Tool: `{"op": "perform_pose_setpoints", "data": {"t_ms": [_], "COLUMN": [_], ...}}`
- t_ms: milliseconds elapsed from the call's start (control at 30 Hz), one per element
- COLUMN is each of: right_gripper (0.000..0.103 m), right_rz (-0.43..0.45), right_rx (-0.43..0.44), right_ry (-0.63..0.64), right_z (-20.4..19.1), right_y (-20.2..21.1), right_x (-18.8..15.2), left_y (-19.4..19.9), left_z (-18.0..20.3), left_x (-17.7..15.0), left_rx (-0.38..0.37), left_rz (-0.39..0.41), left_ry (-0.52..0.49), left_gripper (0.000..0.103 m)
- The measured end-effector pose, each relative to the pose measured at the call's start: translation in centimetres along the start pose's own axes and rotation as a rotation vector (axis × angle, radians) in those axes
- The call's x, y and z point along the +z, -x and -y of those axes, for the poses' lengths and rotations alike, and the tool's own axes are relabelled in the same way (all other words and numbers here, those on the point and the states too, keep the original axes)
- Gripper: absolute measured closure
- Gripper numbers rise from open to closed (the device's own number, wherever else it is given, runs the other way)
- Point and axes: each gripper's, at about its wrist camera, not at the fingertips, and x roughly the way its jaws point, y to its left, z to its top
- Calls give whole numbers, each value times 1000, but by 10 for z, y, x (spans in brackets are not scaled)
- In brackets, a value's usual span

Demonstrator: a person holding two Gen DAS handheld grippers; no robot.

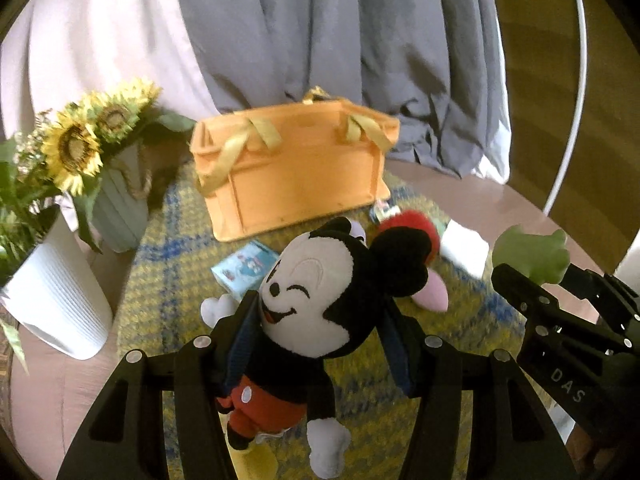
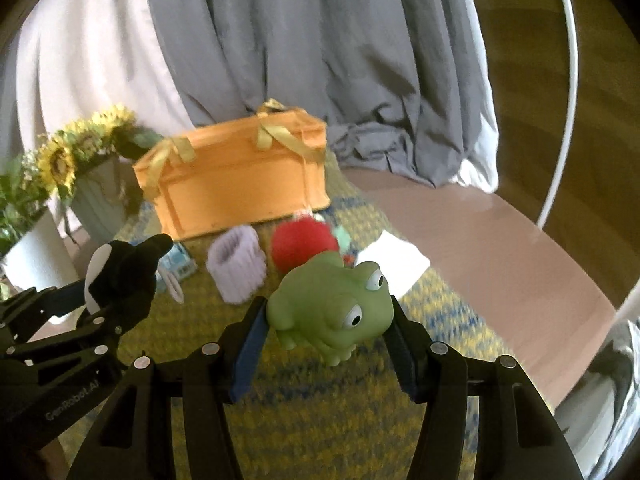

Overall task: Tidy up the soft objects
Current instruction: 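Lift the Mickey plush with the left tool while the right tool carries the frog to the crate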

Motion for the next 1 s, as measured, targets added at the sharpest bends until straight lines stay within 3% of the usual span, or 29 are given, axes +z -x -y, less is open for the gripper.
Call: {"op": "perform_pose_setpoints", "data": {"t_ms": [233,700,1000], "right_gripper": [46,46,46], "right_rz": [48,168,241], "right_rx": [68,198,247], "right_ry": [56,116,118], "right_z": [6,11,3], "right_y": [3,3,4], "right_x": [30,78,103], "left_y": [15,40,49], "left_z": [3,8,3], "left_x": [20,57,81], "left_rx": [51,175,224], "left_rz": [72,241,329], "left_ry": [58,79,42], "left_gripper": [47,47,47]}}
